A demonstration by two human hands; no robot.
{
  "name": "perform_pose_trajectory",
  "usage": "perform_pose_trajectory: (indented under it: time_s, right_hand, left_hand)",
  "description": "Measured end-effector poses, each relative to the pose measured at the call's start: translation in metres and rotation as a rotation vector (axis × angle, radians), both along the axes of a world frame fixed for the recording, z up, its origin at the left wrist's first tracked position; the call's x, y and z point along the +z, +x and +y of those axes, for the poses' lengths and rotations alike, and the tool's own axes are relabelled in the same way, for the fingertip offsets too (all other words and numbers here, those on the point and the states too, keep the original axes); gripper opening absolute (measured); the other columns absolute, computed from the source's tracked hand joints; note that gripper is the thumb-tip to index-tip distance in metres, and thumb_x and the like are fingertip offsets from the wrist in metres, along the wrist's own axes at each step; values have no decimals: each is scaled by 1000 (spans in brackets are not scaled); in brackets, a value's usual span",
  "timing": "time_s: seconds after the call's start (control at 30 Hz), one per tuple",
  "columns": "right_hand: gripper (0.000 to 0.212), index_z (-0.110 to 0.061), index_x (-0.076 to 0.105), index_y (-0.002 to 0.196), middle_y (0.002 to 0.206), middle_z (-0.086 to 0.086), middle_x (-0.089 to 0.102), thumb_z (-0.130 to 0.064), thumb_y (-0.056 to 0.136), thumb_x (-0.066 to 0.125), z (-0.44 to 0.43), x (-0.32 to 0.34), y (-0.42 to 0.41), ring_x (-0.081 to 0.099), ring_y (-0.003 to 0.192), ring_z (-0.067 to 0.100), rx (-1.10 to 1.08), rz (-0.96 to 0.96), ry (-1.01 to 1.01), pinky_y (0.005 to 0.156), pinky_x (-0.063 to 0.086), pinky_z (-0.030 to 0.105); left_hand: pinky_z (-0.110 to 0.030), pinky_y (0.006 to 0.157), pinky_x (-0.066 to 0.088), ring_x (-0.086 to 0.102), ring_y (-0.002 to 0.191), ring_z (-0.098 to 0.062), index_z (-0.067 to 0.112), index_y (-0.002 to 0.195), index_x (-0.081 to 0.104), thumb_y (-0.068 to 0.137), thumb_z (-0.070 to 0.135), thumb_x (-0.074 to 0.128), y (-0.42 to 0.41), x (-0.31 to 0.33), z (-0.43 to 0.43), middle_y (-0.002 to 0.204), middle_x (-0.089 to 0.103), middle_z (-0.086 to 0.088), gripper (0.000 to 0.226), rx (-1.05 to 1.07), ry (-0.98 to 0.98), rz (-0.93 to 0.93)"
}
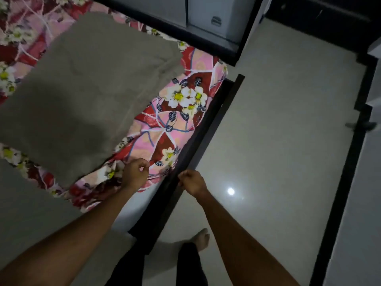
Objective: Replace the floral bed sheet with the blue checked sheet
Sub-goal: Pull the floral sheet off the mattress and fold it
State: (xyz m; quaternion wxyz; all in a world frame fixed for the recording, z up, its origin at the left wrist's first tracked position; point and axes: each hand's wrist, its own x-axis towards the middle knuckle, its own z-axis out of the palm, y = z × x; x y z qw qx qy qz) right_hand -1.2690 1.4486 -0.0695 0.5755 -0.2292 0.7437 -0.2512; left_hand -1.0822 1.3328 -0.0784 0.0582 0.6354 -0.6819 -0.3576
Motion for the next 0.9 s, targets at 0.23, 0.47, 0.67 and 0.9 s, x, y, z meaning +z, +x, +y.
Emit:
perform_pose_trajectory:
  time_s: [0.23, 0.47, 0.67, 0.9]
  right_hand:
    - [21, -24, 66, 71, 65, -3, 67, -14, 88, 59, -36, 29, -116, 64, 67, 15, -101, -8, -60, 84, 56, 42]
    - [16, -20, 69, 86, 84, 4, 71, -23, 96, 57, -109, 48, -212, 67, 84, 22, 125, 129, -94, 86, 55, 41]
    - [20, -16, 71, 101, 106, 6, 71, -30, 95, 59, -208, 13, -309, 65, 99, 24, 371, 272, -95, 91, 53, 40]
    - [19, -18, 68, 109, 116, 7, 69, -25, 94, 58, -324, -37, -412, 63, 109, 27, 256, 273, -40, 91, 49, 31]
  left_hand:
    - [-35, 80, 54, 67, 86, -26, 21, 76, 69, 83, -3, 63, -94, 9, -17, 86, 71, -4, 26, -15, 78, 67]
    - [-35, 85, 53, 66, 89, -22, 14, 83, 70, 84, -4, 60, -196, 23, -79, 89, 71, -4, 21, -106, 58, 112]
    - [-30, 73, 49, 65, 86, -21, 28, 80, 63, 86, 18, 67, -308, -9, -177, 87, 68, 2, 13, -204, 42, 11]
    - [-31, 71, 44, 63, 87, -26, 8, 102, 59, 94, 46, 53, -420, -63, -280, 91, 60, -7, 39, -236, -93, -149]
